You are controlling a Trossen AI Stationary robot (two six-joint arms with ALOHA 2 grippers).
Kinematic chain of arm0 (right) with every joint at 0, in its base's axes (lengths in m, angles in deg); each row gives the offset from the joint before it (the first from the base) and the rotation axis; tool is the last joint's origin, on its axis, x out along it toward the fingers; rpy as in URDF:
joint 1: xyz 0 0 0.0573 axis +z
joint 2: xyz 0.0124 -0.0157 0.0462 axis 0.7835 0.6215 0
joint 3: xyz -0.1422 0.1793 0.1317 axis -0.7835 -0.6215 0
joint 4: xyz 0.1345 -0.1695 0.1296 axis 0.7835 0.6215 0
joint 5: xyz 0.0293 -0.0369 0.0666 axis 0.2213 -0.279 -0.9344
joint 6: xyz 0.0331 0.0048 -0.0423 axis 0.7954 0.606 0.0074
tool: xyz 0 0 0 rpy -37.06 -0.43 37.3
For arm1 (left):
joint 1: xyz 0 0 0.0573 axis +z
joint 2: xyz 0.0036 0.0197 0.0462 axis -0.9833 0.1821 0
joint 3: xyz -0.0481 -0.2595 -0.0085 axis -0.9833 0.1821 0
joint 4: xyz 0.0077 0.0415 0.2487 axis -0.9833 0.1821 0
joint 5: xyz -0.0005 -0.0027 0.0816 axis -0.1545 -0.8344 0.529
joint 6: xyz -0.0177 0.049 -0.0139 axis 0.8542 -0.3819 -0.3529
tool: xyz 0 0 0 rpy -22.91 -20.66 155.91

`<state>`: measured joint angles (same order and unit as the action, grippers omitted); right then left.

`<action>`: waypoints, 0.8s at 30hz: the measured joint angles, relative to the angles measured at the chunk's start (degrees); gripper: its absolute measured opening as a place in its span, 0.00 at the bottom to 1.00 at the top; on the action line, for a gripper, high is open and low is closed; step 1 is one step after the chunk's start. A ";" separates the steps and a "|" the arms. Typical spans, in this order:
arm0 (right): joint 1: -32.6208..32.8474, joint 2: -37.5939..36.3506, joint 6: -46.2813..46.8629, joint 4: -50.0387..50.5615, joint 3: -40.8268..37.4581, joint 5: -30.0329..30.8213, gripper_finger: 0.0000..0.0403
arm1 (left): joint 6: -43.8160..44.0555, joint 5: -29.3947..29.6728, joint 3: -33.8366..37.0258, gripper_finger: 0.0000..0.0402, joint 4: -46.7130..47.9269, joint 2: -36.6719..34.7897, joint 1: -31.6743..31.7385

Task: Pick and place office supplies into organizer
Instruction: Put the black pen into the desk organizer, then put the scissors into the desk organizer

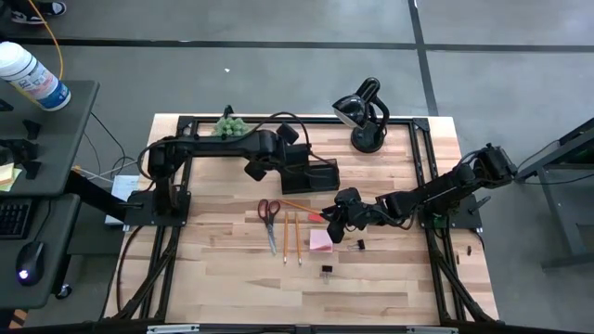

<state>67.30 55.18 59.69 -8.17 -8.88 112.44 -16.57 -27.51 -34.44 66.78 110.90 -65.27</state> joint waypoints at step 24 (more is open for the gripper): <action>0.00 0.00 -0.01 -0.01 -0.01 0.02 0.18 | 3.48 -2.57 -0.02 0.41 -0.49 -0.02 0.00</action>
<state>67.30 55.18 59.68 -8.18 -8.88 112.46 -13.09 -30.07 -34.46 66.29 110.88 -65.27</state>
